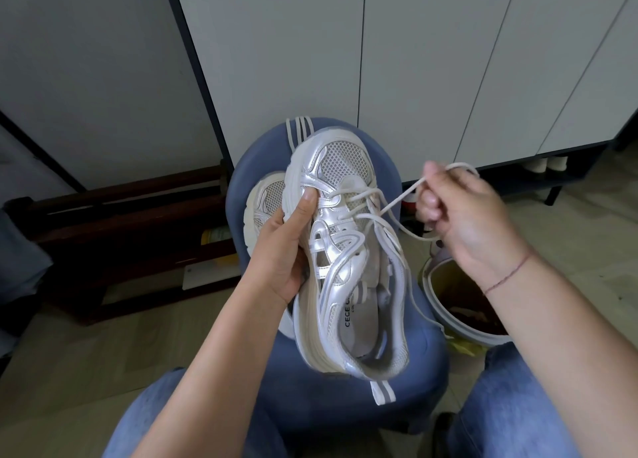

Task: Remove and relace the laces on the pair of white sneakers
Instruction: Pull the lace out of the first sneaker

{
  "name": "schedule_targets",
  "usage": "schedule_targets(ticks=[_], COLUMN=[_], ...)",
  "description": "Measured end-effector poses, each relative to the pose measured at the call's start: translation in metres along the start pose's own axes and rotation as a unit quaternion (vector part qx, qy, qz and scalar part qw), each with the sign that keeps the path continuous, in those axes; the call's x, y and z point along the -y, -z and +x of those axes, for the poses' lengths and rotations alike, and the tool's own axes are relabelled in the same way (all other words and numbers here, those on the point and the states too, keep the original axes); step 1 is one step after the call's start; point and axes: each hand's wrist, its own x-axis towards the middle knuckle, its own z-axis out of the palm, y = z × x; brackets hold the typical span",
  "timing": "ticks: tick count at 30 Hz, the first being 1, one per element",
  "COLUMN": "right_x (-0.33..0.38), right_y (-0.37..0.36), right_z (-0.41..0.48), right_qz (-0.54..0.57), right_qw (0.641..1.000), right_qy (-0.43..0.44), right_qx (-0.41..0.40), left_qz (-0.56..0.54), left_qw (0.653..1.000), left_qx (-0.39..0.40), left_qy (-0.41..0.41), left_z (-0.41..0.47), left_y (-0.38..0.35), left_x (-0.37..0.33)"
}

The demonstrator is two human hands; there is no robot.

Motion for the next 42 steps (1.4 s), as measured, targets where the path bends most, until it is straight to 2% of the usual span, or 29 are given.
schedule_targets(ticks=[2, 4, 6, 9, 13, 15, 18, 22, 24, 26, 29, 31, 33, 34, 36, 39, 42], right_x=[0.006, 0.006, -0.001, -0.01, -0.011, -0.01, -0.005, 0.003, 0.006, 0.003, -0.013, -0.02, -0.019, -0.017, -0.01, 0.004, 0.004], right_y=[0.006, 0.008, 0.005, -0.007, -0.014, -0.012, -0.007, -0.001, 0.006, 0.013, 0.014, 0.01, 0.006, 0.004, 0.001, -0.005, -0.013], right_z=[0.005, 0.004, -0.001, -0.012, -0.016, -0.013, -0.007, 0.001, 0.004, 0.006, 0.002, -0.003, -0.005, -0.005, -0.007, -0.013, -0.021], right_qz=[0.105, 0.112, -0.007, -0.194, -0.233, -0.225, -0.137, -0.043, -0.068, -0.191, -0.381, -0.436, -0.467, -0.475, -0.459, -0.332, -0.322], right_qw=[0.994, 0.991, 0.998, 0.978, 0.967, 0.972, 0.989, 0.995, 0.991, 0.979, 0.92, 0.877, 0.854, 0.854, 0.876, 0.926, 0.915], right_qy=[-0.024, -0.046, -0.059, -0.048, 0.009, 0.033, 0.043, 0.047, 0.056, 0.027, -0.049, -0.094, -0.11, -0.097, -0.015, 0.129, 0.171], right_qx=[-0.036, -0.048, -0.019, 0.061, 0.1, 0.059, -0.014, -0.081, -0.099, -0.068, 0.079, 0.178, 0.202, 0.19, 0.145, 0.128, 0.171], left_qz=[0.0, 0.004, 0.005, 0.004, 0.009, 0.008, 0.009, 0.012, 0.011, 0.01, 0.012, 0.008, 0.005, 0.007, 0.013, 0.025, 0.04], left_qw=[1.0, 1.0, 1.0, 1.0, 1.0, 1.0, 1.0, 1.0, 1.0, 0.999, 0.999, 0.999, 0.999, 0.999, 0.998, 0.997, 0.995], left_qx=[-0.003, -0.006, -0.008, -0.008, -0.007, -0.006, -0.003, -0.008, -0.013, -0.021, -0.024, -0.027, -0.036, -0.041, -0.051, -0.067, -0.074], left_qy=[-0.002, -0.004, -0.003, -0.007, -0.01, -0.008, -0.009, -0.016, -0.018, -0.022, -0.025, -0.027, -0.031, -0.033, -0.035, -0.039, -0.049], left_z=[0.0, 0.0, 0.0, 0.0, 0.001, 0.0, -0.001, -0.001, -0.001, 0.0, 0.0, 0.0, 0.0, 0.0, 0.0, 0.0, -0.002], left_y=[0.0, 0.0, 0.0, -0.001, 0.0, 0.0, 0.0, 0.002, 0.003, 0.004, 0.005, 0.006, 0.006, 0.007, 0.007, 0.007, 0.004], left_x=[0.0, 0.0, 0.0, 0.001, 0.001, 0.0, -0.001, -0.003, -0.003, -0.004, -0.006, -0.006, -0.007, -0.007, -0.007, -0.006, -0.005])
